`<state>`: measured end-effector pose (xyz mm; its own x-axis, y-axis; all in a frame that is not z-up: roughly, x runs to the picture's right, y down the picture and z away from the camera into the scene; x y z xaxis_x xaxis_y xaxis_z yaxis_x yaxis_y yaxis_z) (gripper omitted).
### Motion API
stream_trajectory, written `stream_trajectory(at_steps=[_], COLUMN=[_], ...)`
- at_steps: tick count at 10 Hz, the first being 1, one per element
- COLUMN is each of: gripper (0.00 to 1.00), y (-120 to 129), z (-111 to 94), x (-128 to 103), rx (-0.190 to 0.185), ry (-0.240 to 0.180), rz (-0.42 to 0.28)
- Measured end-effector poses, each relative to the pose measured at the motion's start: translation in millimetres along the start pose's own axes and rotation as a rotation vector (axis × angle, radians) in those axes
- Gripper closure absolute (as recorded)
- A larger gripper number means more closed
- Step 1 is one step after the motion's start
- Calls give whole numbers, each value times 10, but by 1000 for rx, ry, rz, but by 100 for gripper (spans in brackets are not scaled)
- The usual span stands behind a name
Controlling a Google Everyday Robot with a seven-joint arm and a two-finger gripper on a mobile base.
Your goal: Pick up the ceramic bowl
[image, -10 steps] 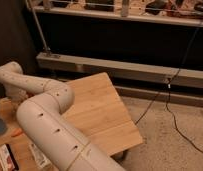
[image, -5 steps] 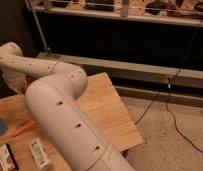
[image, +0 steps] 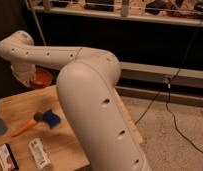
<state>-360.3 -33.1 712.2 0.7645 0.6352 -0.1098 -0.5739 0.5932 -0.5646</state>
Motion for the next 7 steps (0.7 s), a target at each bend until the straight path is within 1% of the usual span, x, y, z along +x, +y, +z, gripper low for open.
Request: stream_trajectory(at_steps=[2, 3, 5, 7], gripper=[100, 100, 100, 100], y=[137, 163, 194, 218], z=[-166, -246, -325, -354], x=[152, 214, 291, 330], rx=[-34, -41, -56, -67], ry=[19, 27, 41, 51], rz=[36, 53, 80, 93])
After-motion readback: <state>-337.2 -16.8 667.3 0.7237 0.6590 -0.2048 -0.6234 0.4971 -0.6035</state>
